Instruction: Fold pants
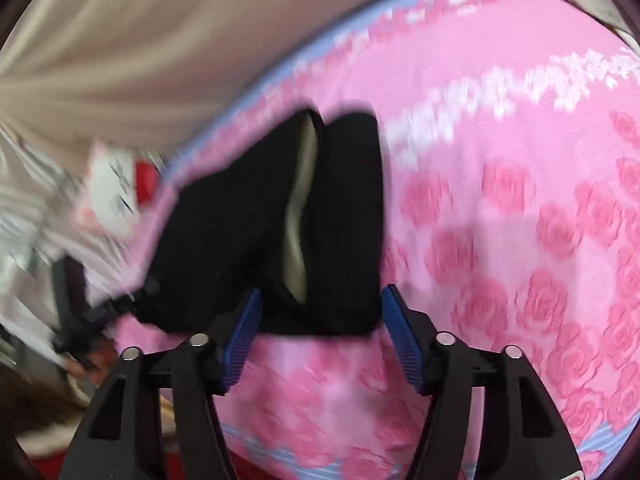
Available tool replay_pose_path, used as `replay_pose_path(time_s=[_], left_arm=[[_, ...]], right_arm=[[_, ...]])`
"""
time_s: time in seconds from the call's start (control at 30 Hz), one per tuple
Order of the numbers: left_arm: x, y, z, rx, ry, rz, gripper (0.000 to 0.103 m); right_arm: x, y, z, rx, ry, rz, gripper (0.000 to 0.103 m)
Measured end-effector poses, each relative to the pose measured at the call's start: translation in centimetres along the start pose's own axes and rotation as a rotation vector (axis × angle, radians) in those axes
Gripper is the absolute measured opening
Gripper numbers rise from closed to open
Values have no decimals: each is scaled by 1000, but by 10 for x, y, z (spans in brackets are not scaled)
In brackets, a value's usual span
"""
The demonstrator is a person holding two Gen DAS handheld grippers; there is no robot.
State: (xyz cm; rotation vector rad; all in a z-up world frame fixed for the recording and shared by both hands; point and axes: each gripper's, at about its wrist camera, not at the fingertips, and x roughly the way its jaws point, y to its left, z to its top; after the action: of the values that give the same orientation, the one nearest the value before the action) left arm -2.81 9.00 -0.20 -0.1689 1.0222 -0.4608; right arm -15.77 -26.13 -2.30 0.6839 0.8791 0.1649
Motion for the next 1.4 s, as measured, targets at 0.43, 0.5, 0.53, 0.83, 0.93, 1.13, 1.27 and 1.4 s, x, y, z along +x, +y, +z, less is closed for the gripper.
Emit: replay_pose_path(time_s=[0.43,0.5,0.53,0.83,0.93,1.13,1.27,1.4], left_arm=[[54,-30,48,101,-141,369,93],[62,-19,50,54,-121,356,93],[58,-18,50,44,-134,348,93],[68,-33,48,144,-214,465,98],[37,-30,44,135,-255,440,98],[4,10,32,22,-265,509,98],[0,29,23,-8,-248,562,98],[-7,46,14,-8,-236,610,98]], right_arm=[[109,49,94,-189,68,-44,31],[107,61,91,-211,59,-6,27],[97,71,90,-243,27,0,26],[85,46,82,-178,-62,-216,34],[40,82,79,-233,-179,-167,36],[79,192,70,-467,2,76,36],[160,248,63,-555,146,138,34],[275,231,64,-530,245,23,29]])
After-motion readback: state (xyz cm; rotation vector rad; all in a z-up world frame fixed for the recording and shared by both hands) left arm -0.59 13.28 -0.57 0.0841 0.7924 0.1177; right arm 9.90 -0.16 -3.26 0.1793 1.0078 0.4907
